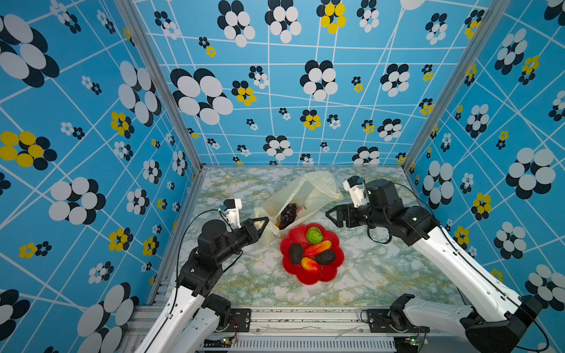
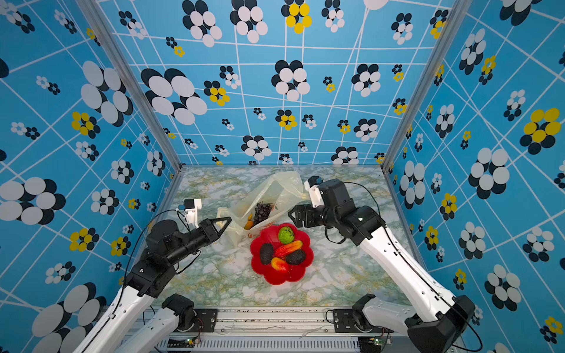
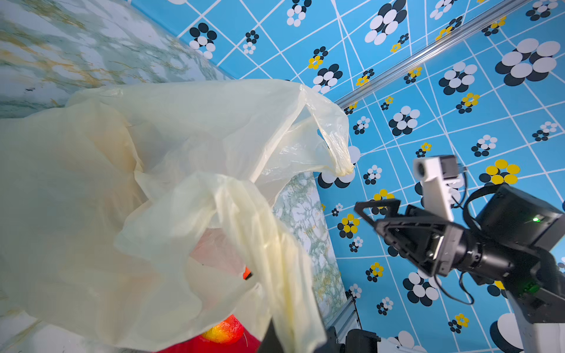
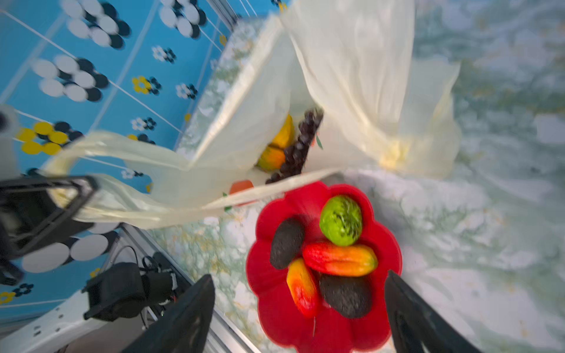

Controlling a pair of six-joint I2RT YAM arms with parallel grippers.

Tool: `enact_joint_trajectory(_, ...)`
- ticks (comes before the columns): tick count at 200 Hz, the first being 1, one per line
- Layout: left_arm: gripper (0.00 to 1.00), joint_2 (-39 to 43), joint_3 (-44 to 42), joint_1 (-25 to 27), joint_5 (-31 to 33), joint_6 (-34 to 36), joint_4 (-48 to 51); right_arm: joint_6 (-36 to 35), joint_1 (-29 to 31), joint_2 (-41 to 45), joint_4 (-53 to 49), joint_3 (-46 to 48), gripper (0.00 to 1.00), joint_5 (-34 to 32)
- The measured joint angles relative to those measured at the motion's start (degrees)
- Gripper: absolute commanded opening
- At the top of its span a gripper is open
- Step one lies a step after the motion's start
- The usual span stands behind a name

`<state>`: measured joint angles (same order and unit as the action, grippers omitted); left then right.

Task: Place the fruits into the plastic bag
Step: 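Lower the right gripper onto the green custard apple and close on it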

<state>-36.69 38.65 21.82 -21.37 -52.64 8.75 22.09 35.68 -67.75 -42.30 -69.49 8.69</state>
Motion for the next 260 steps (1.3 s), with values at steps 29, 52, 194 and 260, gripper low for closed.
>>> enact_joint_trajectory(29, 0.00, 0.0, 0.0, 0.3, 0.0, 0.0, 0.0, 1.8, 3.4, -1.7, -0.6, 6.5, 0.87, -2.2)
enact_joint_trajectory(52, 0.00, 0.3, 0.0, 0.8, 0.1, 0.0, 0.1, 2.3, 4.3, -7.3, 1.8, 6.8, 0.87, -3.1)
enact_joint_trajectory(194, 0.00, 1.4, 0.0, 1.2, 1.5, 0.2, 0.5, -2.4, 5.8, -34.2, 4.0, -5.8, 0.89, -8.4)
enact_joint_trajectory(260, 0.00, 1.3, 0.0, 1.2, 1.5, 0.4, 0.5, -3.5, 5.8, -37.6, 3.5, -7.4, 0.83, -8.4)
